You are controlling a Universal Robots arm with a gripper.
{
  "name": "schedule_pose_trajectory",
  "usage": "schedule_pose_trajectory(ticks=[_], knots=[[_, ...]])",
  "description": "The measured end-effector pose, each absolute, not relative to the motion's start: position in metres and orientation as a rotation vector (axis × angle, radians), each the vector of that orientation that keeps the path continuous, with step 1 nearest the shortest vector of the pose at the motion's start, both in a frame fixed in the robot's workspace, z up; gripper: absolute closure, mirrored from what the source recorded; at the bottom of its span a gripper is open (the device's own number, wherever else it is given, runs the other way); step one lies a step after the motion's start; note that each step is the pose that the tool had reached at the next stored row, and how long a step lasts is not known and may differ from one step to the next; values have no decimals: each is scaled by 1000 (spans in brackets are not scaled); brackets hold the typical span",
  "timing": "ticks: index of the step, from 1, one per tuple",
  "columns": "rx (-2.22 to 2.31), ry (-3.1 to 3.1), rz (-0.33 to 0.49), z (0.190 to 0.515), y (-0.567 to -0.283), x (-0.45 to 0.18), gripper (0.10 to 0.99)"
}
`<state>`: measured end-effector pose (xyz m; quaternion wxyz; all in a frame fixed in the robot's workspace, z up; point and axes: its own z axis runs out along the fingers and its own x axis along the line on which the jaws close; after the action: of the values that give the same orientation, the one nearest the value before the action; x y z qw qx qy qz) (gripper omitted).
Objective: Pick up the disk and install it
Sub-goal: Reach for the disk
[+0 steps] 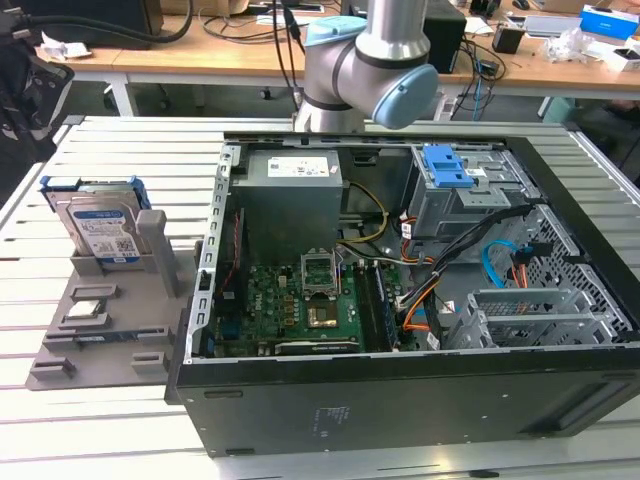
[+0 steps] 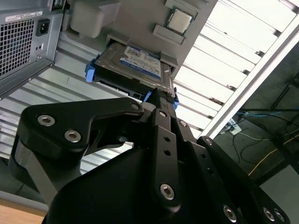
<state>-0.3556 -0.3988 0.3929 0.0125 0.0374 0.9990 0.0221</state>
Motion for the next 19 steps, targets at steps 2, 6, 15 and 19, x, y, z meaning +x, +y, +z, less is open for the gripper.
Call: schedule_pose_trajectory(ticks=[2,6,15,19], knots=[[117,3114,69,393,-399,-359,980],[117,3114,69,393,-399,-370,980],[117,3114,69,393,-399,-371,980],[117,3114,69,393,-399,-371,980]])
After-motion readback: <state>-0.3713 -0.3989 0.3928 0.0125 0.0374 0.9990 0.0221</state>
